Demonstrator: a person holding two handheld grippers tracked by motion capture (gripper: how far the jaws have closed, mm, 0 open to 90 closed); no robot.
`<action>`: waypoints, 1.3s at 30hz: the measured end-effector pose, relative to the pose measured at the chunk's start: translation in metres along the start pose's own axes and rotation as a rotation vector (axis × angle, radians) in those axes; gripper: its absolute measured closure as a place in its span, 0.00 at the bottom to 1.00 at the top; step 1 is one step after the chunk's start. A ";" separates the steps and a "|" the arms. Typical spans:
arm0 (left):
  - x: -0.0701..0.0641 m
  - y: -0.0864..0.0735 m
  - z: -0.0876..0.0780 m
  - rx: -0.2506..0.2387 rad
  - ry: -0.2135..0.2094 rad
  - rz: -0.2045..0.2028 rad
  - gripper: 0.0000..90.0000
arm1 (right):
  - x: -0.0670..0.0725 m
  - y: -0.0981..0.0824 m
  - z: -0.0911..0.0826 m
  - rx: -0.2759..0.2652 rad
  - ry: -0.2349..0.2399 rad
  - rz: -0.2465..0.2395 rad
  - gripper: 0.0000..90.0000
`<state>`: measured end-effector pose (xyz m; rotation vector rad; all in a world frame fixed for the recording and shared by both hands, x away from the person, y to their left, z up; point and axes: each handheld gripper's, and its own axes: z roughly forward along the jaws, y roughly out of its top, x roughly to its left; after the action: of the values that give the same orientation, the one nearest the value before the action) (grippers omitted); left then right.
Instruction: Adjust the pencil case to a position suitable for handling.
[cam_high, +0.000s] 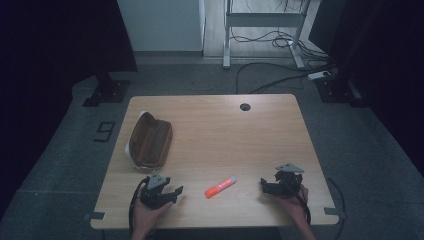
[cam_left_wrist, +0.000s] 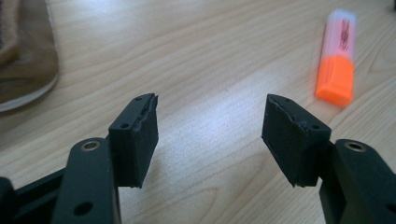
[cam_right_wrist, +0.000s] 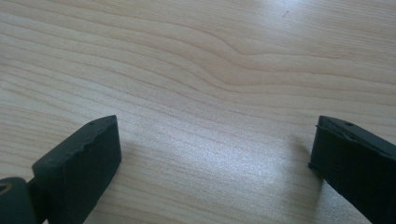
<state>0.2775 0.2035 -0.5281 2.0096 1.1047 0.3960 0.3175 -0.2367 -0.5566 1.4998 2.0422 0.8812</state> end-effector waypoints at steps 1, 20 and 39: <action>0.000 0.001 -0.001 -0.003 0.001 -0.005 0.40 | 0.000 0.000 0.000 -0.001 0.000 0.000 0.02; 0.006 0.023 -0.044 -0.106 0.062 -0.018 0.39 | 0.001 -0.002 -0.002 -0.002 0.008 -0.011 0.03; 0.039 0.028 -0.079 -0.142 0.148 -0.051 0.37 | 0.000 -0.002 -0.002 -0.003 0.010 -0.010 0.03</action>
<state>0.2691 0.2653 -0.4600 1.8472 1.1816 0.5874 0.3142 -0.2373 -0.5565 1.4851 2.0534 0.8891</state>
